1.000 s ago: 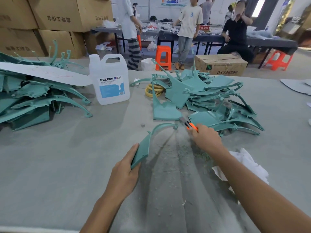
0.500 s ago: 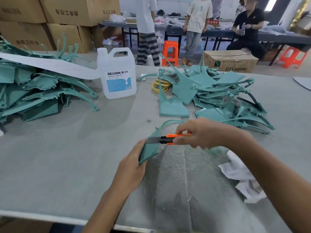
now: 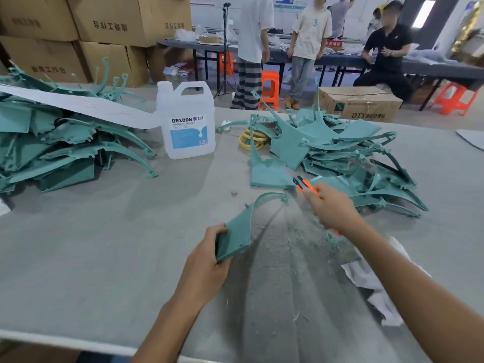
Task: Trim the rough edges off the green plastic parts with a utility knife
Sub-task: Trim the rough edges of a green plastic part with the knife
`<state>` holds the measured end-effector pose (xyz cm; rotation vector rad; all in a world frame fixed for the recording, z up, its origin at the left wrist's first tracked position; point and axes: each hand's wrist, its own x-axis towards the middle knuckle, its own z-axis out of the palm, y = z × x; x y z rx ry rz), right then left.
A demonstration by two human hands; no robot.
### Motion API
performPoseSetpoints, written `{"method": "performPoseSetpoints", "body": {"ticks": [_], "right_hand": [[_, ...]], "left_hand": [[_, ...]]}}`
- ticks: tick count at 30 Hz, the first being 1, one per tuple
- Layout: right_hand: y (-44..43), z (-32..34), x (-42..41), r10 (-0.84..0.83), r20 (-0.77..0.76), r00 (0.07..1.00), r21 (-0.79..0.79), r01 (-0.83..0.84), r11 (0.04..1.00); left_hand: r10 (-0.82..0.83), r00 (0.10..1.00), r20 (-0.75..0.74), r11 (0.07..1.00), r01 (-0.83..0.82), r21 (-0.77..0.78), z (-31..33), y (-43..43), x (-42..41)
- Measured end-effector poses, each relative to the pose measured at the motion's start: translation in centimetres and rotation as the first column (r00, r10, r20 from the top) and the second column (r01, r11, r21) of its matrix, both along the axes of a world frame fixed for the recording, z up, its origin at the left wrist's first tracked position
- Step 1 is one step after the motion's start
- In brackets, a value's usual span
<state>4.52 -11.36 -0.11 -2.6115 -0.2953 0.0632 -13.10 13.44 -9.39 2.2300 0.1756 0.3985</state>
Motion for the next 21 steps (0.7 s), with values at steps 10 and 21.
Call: {"method": "performPoseSetpoints", "body": {"ticks": [10, 21], "right_hand": [[6.3, 1.1, -14.0, 0.235, -0.239, 0.942, 0.710, 0.005, 0.704], [4.5, 1.0, -10.7, 0.430, -0.598, 0.677, 0.801, 0.520, 0.297]], "left_hand": [[0.017, 0.972, 0.233, 0.972, -0.071, 0.224, 2.0, -2.2, -1.5], [-0.082, 0.879, 0.470, 0.993, 0.030, 0.116, 9.8, -0.5, -2.3]]}}
